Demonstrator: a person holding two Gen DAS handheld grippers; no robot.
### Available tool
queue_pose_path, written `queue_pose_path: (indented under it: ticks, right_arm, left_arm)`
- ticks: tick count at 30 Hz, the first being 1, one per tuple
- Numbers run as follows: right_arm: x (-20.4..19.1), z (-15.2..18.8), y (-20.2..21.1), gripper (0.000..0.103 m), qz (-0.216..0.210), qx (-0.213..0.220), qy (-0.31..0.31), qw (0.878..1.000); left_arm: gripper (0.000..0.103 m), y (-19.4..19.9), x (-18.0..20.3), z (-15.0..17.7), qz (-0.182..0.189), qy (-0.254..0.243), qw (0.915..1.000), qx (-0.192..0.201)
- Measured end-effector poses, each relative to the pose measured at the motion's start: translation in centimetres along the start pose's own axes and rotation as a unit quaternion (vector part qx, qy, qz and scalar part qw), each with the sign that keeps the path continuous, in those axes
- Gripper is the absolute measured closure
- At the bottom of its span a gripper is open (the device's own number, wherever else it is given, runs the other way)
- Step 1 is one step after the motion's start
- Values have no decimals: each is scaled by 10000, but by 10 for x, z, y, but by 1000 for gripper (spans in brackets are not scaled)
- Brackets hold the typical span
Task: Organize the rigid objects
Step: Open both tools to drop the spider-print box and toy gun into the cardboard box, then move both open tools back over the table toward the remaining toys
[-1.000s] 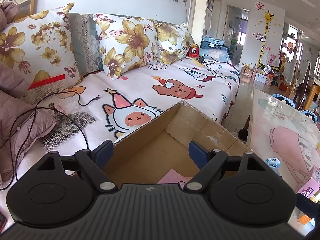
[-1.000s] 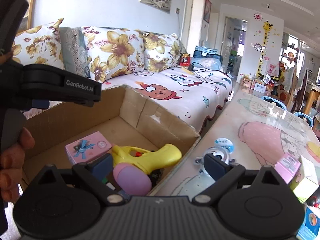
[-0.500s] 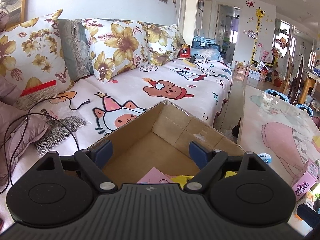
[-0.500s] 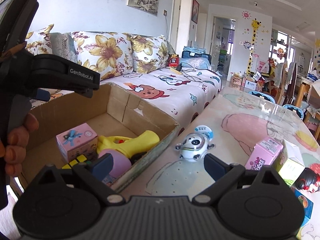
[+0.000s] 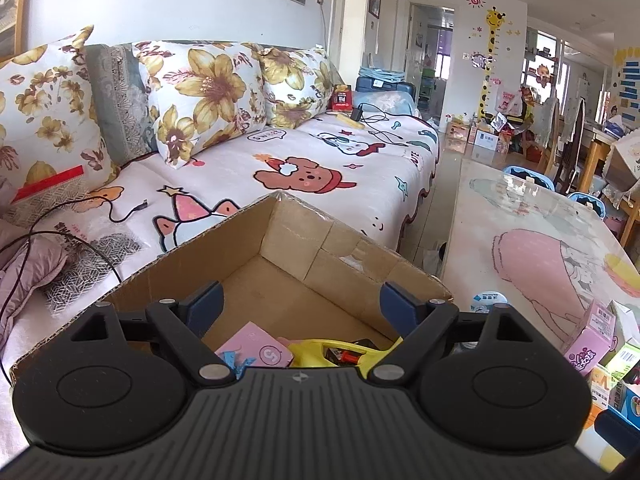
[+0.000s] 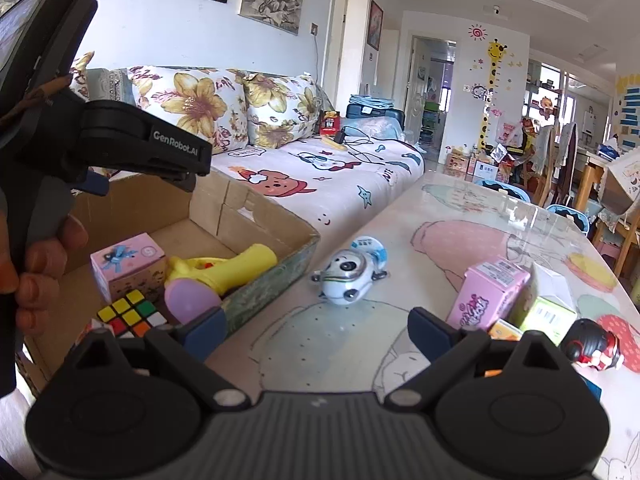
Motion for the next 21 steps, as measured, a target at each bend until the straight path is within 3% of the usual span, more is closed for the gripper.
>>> queue_pose_path:
  ticks: [21]
  right_arm:
    - [66, 21, 15, 6, 473, 23, -422, 9980]
  left_arm:
    - [0, -5, 34, 9, 356, -704, 9969, 66]
Point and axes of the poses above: each gripper's, at about its wrist camera, not at the fingertips, and y roughly against the way its jaws point, x to its right, z to its underside, the point moved 5 cm from there along -y, roughly the way its jaws point, and after that the axes turned 1 degree about -z, right-handed, at the moved point
